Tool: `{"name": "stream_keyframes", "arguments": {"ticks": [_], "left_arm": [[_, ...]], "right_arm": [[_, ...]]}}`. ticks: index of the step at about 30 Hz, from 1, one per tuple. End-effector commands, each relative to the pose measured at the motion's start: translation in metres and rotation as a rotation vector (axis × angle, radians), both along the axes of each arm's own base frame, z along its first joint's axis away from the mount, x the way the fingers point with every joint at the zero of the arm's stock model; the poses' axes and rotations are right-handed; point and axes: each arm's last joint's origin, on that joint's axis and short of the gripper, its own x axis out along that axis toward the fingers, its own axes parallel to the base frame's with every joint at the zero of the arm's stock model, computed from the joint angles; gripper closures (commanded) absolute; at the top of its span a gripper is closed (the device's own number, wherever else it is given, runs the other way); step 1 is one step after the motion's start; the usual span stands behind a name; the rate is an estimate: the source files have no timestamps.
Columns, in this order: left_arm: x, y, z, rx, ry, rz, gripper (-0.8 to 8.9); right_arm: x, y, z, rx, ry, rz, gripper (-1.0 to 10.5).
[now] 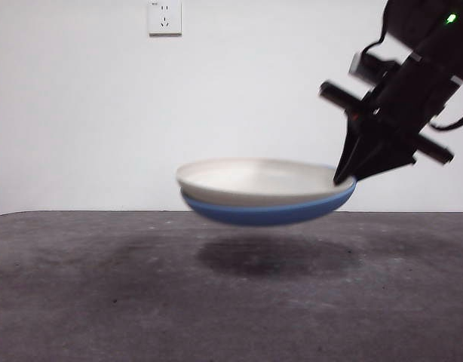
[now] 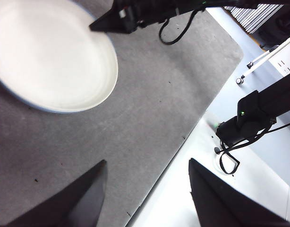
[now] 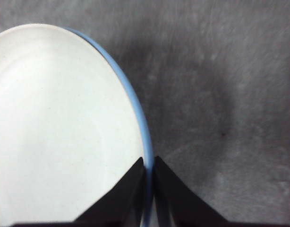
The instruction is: Pick up the white plate, put it on the blue plate, put it on desk
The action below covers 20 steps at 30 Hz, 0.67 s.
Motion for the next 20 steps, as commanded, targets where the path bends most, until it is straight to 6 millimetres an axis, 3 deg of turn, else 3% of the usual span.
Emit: {"name": "stream_keyframes", "arguments": {"ticks": [1,12,20], "left_arm": [[0.001,-0.001,0.003,-0.004,-0.024,-0.017,5.34],[0.001,-0.001,0.003,-0.004,-0.025,-0.017,5.34],[0.001,-0.001,0.003,-0.004,-0.025,-0.017,5.34]], "right_arm": [[0.009,0.008,-0.005,0.011,0.011,-0.019,9.4],[0.022,0.016,-0.043,-0.001,0.097,-0.020,9.4],[0.024,0.016,-0.048,-0.002,0.101,-0.021,9.4]]}}
